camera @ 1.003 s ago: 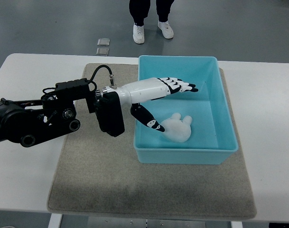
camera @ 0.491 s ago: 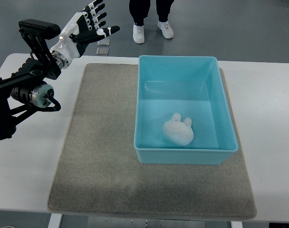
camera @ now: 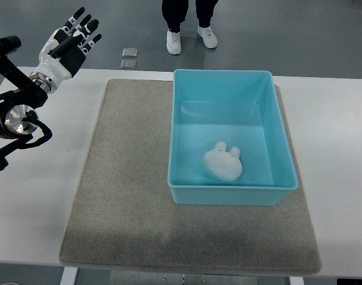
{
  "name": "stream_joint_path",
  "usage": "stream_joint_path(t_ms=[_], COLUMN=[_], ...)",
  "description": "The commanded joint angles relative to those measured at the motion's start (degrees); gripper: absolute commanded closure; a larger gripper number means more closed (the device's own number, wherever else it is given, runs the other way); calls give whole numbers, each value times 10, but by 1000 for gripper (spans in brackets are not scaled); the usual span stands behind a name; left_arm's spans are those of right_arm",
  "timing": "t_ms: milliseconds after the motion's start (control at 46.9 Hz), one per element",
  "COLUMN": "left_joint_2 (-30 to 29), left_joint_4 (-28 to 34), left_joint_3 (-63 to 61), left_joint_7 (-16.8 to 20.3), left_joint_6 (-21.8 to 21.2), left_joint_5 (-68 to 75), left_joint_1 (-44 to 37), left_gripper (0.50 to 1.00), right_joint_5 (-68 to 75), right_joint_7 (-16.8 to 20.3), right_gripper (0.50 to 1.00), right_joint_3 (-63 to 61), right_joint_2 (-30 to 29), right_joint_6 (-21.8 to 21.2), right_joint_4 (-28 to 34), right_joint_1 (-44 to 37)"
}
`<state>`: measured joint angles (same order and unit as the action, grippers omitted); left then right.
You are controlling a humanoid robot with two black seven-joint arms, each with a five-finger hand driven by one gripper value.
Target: Place white toy into blue box with left hand
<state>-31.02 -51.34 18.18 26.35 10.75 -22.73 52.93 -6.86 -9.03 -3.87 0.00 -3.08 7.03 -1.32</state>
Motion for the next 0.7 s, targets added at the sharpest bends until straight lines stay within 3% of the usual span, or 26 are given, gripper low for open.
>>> stream_joint_path(t_ms=[0,277,683], left_joint_2=[0,0,-9], left_joint_4=[-2,-4,1], left_joint_3=[-1,-1,-2], left_joint_7=[-2,-28,-27], left_joint_6=[-3,-9,-20], left_joint_5=[-14,-77,-69], left_joint_1=[-7,-20,-24], left_gripper=[500,500,500], right_joint_5=[0,0,0], right_joint_7=[1,0,0], right_gripper=[564,564,564], right_joint_3=[0,0,0], right_joint_2=[0,0,0], right_joint_6=[0,0,0], right_joint_4=[0,0,0], right_joint_1=[0,0,0])
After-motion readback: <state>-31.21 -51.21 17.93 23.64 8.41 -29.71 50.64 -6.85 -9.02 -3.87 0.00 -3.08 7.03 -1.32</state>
